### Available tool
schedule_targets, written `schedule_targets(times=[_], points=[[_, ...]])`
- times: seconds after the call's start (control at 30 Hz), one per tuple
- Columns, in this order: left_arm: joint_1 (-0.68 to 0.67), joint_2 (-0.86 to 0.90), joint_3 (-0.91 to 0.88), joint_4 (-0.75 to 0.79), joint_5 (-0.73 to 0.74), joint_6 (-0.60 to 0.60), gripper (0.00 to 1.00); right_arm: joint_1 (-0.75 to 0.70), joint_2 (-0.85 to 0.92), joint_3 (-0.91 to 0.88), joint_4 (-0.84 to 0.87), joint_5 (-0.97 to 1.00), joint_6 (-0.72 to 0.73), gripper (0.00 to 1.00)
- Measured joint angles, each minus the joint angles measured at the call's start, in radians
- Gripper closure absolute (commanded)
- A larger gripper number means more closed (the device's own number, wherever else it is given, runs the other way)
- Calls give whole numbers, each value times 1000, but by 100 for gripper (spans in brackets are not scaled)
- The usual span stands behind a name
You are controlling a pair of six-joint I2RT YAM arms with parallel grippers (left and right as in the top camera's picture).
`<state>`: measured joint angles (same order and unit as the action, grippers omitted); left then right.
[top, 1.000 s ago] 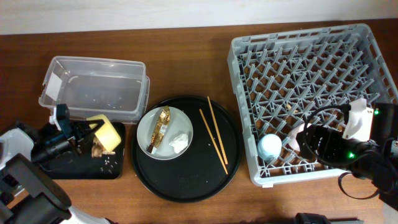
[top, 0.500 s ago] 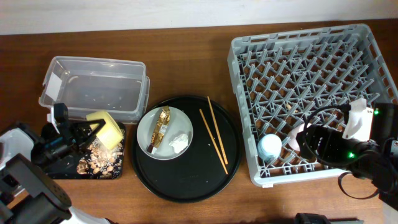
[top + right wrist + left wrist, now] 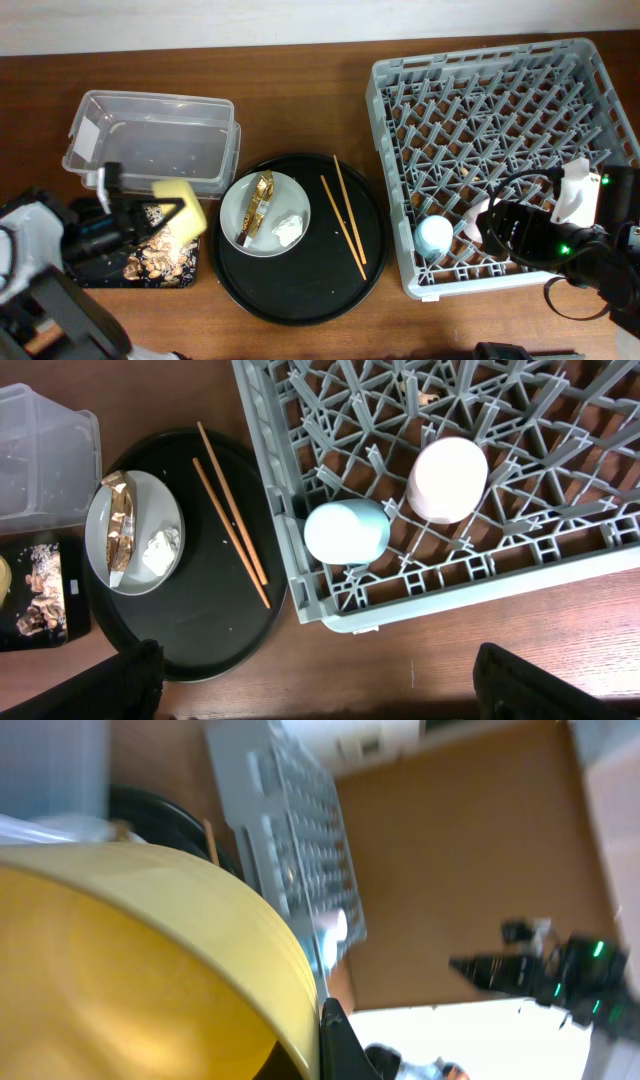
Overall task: Sort waste into correct bins and load items into the dishwasher rack
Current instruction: 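Tip the yellow bowl to dump nut shells onto the black tray, then set the empty yellow bowl back on the round tray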
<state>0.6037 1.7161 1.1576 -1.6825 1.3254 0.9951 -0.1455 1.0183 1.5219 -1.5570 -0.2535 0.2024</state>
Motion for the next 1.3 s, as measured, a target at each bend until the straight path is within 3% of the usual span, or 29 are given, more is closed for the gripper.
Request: schedule_targets(times=[0.13, 0.17, 0.3, 0.33, 0.4, 0.43, 0.63, 0.8, 0.87, 0.9, 0.93, 0.97, 1.0, 1.17, 1.3], points=[[-159, -229, 5, 116, -106, -212, 99, 0, 0, 0, -4, 0, 0, 1], [-229, -314, 10, 198, -195, -358, 99, 0, 0, 0, -5, 0, 0, 1], [-481, -481, 12, 367, -467, -711, 99, 0, 0, 0, -10, 0, 0, 1], [-646, -545, 12, 417, -610, -877, 99, 0, 0, 0, -11, 0, -1, 1], [-841, -595, 9, 468, -779, -1048, 99, 0, 0, 0, -15, 0, -1, 1], [-1019, -614, -1, 508, -931, -1185, 99, 0, 0, 0, -21, 0, -1, 1], [-1488, -528, -137, 706, -1255, -1498, 99, 0, 0, 0, -36, 0, 0, 1], [-1640, -293, -184, 774, -1380, -1585, 99, 0, 0, 0, -37, 0, 0, 1], [-1654, -218, -185, 783, -1395, -1595, 94, 0, 0, 0, -37, 0, 0, 1], [-1658, -182, -185, 786, -1397, -1601, 86, 0, 0, 0, -37, 0, 0, 1], [-1658, -149, -186, 787, -1397, -1605, 56, 0, 0, 0, -37, 0, 0, 1], [-1658, -132, -188, 787, -1397, -1605, 18, 0, 0, 0, -37, 0, 0, 1], [-1658, -122, -188, 786, -1394, -1613, 1, 0, 0, 0, -37, 0, -1, 1], [-1633, -132, -118, 654, -1420, -1613, 1, 0, 0, 0, -35, 0, 0, 1], [-1488, -182, -26, 644, -1523, -1574, 2, 0, 0, 0, -36, 0, -1, 1]])
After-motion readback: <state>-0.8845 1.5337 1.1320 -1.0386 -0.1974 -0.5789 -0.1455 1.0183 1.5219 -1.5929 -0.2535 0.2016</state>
